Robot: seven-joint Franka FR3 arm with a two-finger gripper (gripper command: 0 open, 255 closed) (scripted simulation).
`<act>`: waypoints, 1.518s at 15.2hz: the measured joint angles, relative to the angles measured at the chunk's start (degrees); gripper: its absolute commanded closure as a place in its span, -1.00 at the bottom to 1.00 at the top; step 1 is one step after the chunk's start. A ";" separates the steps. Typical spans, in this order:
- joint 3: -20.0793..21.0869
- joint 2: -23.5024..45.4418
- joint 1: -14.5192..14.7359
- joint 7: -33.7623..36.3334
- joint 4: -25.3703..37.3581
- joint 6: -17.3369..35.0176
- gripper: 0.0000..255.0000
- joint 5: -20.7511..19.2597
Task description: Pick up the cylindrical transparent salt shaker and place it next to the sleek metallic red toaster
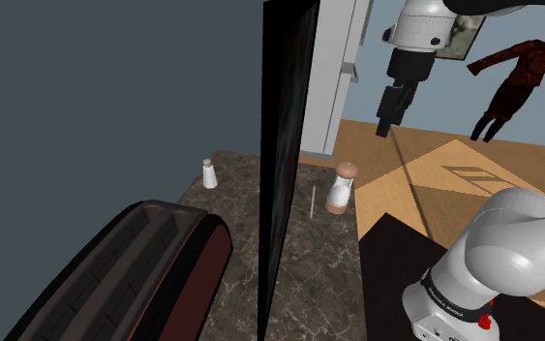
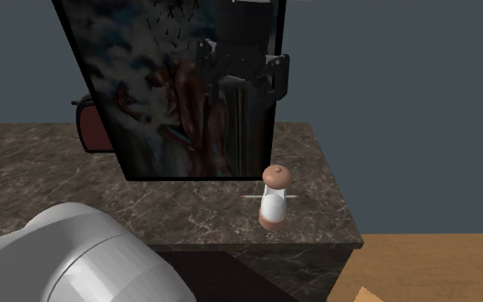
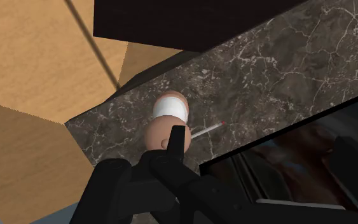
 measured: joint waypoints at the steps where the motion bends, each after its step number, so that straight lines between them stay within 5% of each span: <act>1: 0.00 0.00 0.00 0.00 0.00 0.00 -1.00 0.00; 15: -8.48 13.04 -2.70 -5.59 -13.06 27.20 -1.00 0.57; 23: -9.00 16.06 -2.32 -6.26 -17.60 34.96 -1.00 1.38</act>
